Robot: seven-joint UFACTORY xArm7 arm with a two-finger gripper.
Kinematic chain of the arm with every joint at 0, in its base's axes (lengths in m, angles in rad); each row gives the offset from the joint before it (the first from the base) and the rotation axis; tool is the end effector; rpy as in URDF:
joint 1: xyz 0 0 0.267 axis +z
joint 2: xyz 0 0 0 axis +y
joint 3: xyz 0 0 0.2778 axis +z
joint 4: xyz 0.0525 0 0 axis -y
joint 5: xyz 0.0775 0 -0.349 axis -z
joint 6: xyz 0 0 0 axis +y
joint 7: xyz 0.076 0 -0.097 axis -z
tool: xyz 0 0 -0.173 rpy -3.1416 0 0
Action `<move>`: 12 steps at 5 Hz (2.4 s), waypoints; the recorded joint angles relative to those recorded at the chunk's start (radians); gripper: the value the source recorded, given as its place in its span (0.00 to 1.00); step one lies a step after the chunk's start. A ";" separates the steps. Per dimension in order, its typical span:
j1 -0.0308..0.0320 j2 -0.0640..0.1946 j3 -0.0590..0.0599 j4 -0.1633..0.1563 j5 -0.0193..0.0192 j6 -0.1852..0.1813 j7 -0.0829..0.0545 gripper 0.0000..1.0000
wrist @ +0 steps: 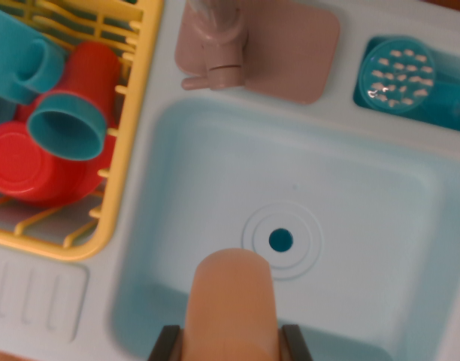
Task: Pick detergent from the sink
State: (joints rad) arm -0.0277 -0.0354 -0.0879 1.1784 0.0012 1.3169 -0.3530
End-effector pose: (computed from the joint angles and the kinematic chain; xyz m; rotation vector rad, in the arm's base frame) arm 0.4416 -0.0508 0.2207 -3.0878 -0.3680 0.1547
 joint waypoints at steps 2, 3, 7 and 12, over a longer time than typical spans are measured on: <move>0.0002 -0.012 0.000 0.033 -0.0012 0.045 0.001 1.00; 0.0002 -0.012 0.000 0.033 -0.0012 0.045 0.001 1.00; 0.0006 -0.035 0.001 0.094 -0.0035 0.129 0.003 1.00; 0.0011 -0.061 0.001 0.165 -0.0061 0.225 0.005 1.00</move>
State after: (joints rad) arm -0.0266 -0.0960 -0.0869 1.3433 -0.0050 1.5422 -0.3476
